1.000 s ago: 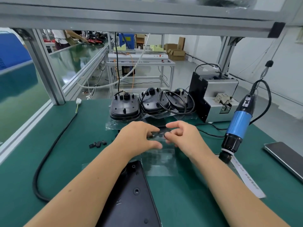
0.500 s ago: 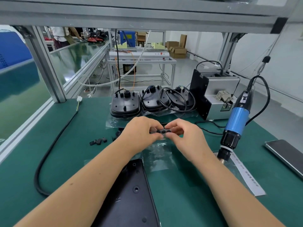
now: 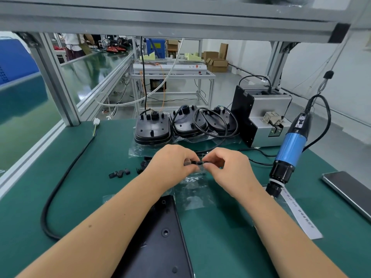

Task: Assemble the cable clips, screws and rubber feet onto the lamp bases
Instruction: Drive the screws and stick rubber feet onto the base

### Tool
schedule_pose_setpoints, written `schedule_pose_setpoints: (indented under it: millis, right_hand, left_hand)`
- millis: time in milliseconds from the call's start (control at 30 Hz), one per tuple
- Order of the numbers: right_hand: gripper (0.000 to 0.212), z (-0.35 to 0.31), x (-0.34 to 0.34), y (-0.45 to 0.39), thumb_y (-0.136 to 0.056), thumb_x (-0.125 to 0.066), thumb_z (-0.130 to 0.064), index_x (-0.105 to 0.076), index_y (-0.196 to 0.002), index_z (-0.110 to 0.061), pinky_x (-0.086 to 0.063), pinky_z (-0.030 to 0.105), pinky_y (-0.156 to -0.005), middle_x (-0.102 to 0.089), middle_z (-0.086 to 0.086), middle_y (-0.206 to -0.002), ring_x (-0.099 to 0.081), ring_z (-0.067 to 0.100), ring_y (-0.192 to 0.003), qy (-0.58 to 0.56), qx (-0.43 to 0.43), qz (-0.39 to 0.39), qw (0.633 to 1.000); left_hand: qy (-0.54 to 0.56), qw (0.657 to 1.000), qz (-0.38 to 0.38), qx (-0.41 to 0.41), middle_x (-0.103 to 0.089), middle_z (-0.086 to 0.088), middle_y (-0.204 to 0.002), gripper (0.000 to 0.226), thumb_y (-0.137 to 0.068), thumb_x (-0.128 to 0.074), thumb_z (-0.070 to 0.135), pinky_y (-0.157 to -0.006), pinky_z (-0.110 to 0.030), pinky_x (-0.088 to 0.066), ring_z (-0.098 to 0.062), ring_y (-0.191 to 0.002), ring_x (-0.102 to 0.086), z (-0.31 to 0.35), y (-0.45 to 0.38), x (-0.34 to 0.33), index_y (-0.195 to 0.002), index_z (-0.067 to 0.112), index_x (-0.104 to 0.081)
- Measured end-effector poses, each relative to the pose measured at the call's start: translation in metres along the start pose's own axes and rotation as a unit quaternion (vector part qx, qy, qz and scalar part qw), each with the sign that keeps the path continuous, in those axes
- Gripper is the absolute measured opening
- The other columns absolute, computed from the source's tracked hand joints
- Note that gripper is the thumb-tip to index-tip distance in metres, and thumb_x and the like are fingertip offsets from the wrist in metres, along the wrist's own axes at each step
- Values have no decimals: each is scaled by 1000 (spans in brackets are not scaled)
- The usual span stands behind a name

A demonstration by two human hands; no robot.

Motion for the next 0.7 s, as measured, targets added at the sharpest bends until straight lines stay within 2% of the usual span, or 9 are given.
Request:
schedule_pose_setpoints:
  millis: [133, 200, 333, 400, 533, 700]
  right_hand:
    - [20, 2, 0, 1, -77, -75, -18, -62, -71, -31, -50, 23, -70, -65, -14, -68, -60, 1, -69, 8, -22, -1, 1000]
    - [24, 2, -1, 0, -78, -75, -18, -59, -70, -34, -50, 22, -70, -65, -15, -69, -61, 0, -70, 6, -22, -9, 1000]
    - [23, 2, -1, -1, -83, -71, -20, -62, -73, -38, -42, 5, -63, -65, -21, -69, -59, -7, -69, -1, -27, -41, 999]
    - [24, 3, -1, -1, -84, -71, -20, -62, -71, -38, -41, 6, -62, -64, -21, -68, -59, -7, -68, 8, -34, -58, 998]
    - [23, 2, -1, -2, -84, -71, -20, -62, -71, -35, -44, 15, -68, -63, -20, -69, -57, -4, -70, 25, -33, -66, 997]
    - [18, 1, -2, 0, -84, -69, -19, -62, -73, -32, -40, 13, -64, -60, -20, -67, -55, -4, -68, 38, -28, -50, 998]
  left_hand:
    - [-32, 999, -7, -3, -69, 10, -90, 21, -86, -68, 40, -78, -27, -51, -8, -81, -57, 1, -1, -1, -105, 34, -72]
    - [-40, 999, -7, -3, -69, 11, -90, 19, -86, -67, 40, -77, -27, -51, -9, -81, -58, 1, 0, -1, -104, 35, -72]
    - [-54, 999, -8, -3, -70, 11, -88, 16, -87, -66, 40, -76, -30, -53, -10, -81, -60, 2, 1, -1, -101, 36, -72]
    - [-61, 998, -13, -4, -70, 12, -87, 15, -87, -65, 39, -74, -30, -54, -9, -79, -60, 2, 1, -1, -100, 36, -72]
    - [-71, 997, -19, -3, -71, 11, -86, 14, -88, -65, 39, -74, -30, -54, -8, -77, -60, 2, 0, -3, -99, 37, -72]
    - [-78, 997, -24, 4, -71, 12, -86, 15, -87, -64, 40, -76, -31, -55, -8, -81, -62, 2, 0, -4, -100, 39, -72]
Point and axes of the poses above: each hand's wrist, its own y-axis away from the middle knuckle, its own x-axis out of the back of the hand, z = x × y, the point moved 4 cm from there along -y, towards the middle knuckle
